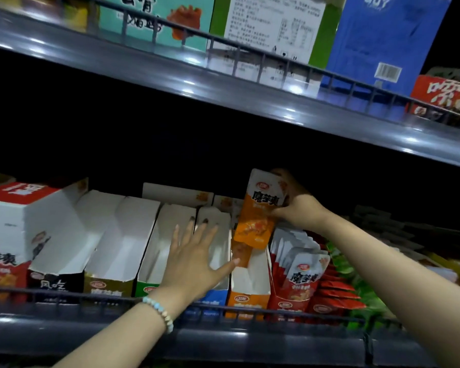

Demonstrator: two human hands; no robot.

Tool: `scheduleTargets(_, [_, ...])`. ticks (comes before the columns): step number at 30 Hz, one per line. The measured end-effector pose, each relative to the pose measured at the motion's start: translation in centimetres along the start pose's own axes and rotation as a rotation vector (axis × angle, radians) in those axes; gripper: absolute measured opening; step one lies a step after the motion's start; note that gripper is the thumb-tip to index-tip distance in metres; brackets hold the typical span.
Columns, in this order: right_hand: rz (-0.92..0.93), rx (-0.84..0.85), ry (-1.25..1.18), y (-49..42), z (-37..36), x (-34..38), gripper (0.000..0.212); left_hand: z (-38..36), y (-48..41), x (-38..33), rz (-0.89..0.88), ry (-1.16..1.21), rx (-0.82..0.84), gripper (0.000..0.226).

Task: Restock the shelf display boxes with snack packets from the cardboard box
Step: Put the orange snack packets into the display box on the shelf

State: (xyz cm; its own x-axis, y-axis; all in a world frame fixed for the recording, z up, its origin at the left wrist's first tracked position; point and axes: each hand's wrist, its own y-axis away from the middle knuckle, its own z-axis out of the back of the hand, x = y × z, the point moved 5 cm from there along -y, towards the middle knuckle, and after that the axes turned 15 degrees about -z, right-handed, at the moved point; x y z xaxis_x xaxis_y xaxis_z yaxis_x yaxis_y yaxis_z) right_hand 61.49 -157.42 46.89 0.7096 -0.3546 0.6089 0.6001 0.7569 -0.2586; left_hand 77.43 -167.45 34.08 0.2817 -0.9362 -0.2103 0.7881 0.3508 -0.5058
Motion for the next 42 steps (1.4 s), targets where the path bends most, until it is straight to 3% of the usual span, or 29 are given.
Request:
scheduleTargets(2, [0.038, -0.003, 0.032, -0.7, -0.7, -0.1, 0.079, -0.7, -0.1, -0.1, -0.006, 0.007, -0.002, 0.121])
scheduleTargets(6, [0.041, -0.012, 0.160, -2.1, -2.6, -0.8, 0.078, -1.0, 0.0, -0.1, 0.021, 0.020, -0.017, 0.101])
scheduleTargets(9, [0.000, -0.012, 0.211, -2.9, -4.0, -1.4, 0.073, -1.2, 0.1, 0.0, 0.017, 0.030, -0.026, 0.098])
scheduleTargets(20, [-0.033, 0.005, 0.692, -4.3, -6.2, -2.1, 0.074, -1.5, 0.1, 0.2, 0.003, 0.032, -0.030, 0.095])
scheduleTargets(28, [-0.017, -0.021, 0.723, -3.8, -5.6, -1.7, 0.065, -1.3, -0.1, 0.1, 0.000, 0.000, -0.026, 0.101])
scheduleTargets(37, [-0.063, 0.055, 0.385, 1.5, -1.6, 0.8, 0.058, 1.8, 2.3, -1.6, 0.028, -0.008, -0.014, 0.130])
scheduleTargets(42, [0.045, 0.127, 0.309, 9.5, -1.0, 2.8, 0.062, 3.6, 6.1, -3.6, -0.010, -0.032, -0.047, 0.121])
